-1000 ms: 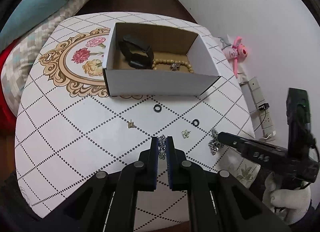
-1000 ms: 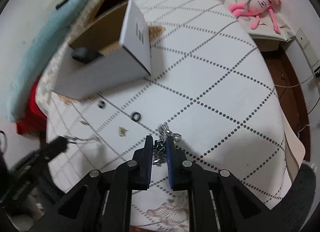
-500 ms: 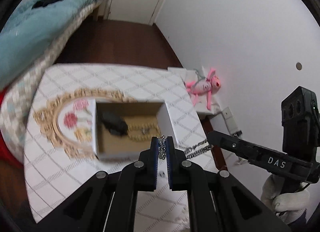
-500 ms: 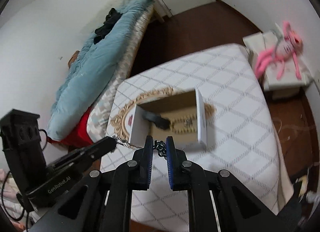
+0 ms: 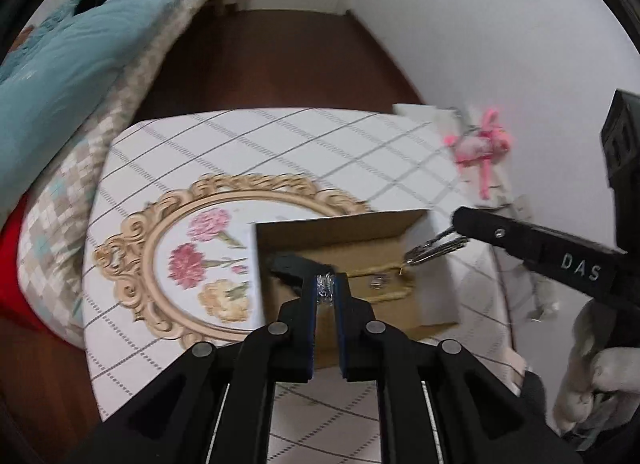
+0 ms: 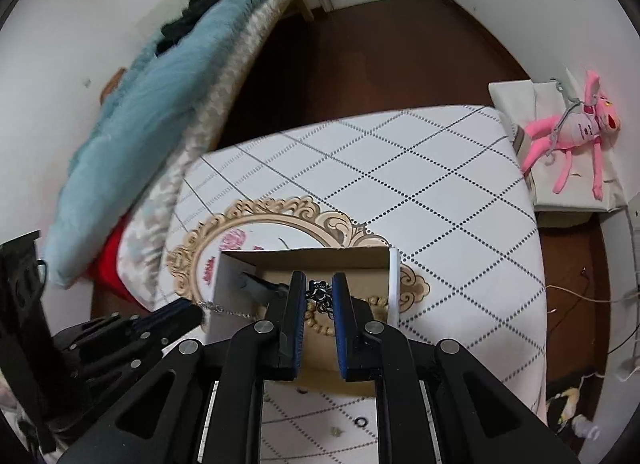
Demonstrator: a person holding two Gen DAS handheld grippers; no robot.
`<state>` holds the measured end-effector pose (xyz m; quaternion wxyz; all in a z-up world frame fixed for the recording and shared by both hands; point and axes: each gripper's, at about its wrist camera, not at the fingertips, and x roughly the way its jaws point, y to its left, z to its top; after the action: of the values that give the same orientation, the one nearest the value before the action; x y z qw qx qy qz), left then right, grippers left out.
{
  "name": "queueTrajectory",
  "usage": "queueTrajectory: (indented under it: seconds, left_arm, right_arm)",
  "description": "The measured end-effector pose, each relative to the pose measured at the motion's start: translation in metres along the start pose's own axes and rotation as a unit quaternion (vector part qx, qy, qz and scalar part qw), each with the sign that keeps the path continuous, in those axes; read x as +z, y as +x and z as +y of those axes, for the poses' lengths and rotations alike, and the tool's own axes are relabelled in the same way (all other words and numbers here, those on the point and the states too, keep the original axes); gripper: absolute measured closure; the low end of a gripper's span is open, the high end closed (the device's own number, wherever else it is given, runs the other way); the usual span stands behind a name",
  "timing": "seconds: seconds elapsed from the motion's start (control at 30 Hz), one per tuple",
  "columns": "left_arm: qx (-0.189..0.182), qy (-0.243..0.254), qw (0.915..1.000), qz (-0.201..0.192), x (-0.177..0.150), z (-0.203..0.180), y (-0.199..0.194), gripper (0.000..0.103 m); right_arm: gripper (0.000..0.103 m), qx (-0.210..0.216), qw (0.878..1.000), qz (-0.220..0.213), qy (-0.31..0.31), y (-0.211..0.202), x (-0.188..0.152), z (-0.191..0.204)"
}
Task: Organize jewelry
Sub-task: 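Carry the necklace and chain bracelet into the box and open both grippers, then lift both grippers up and away from the box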
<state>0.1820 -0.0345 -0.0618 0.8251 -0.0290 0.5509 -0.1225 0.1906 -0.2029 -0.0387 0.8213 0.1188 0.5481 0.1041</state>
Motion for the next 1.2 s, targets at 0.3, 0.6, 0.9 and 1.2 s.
queueTrajectory:
  seconds: [0.3, 0.6, 0.9, 1.2]
  left_arm:
    - [0.089, -0.031, 0.9955, 0.01, 0.001, 0.015, 0.017, 0.035]
    - [0.149, -0.024, 0.9877, -0.042, -0.029, 0.015, 0.013, 0.001]
    - [0.146, -0.031, 0.9878, -0.044, -0.055, 0.008, 0.014, 0.0]
    - [0.145, -0.03, 0.9859, -0.079, -0.074, -0.008, -0.025, 0.0]
  right_arm:
    - [0.057, -0.047, 0.999, 0.018, -0.007, 0.018, 0.011, -0.007]
    - [0.002, -0.196, 0.978, 0.004, -0.076, 0.019, -0.052, -0.008]
    - [0.0, -0.203, 0.977, -0.01, -0.068, 0.016, -0.085, -0.007]
    - [0.0, -0.194, 0.978, -0.057, -0.047, -0.031, -0.099, 0.001]
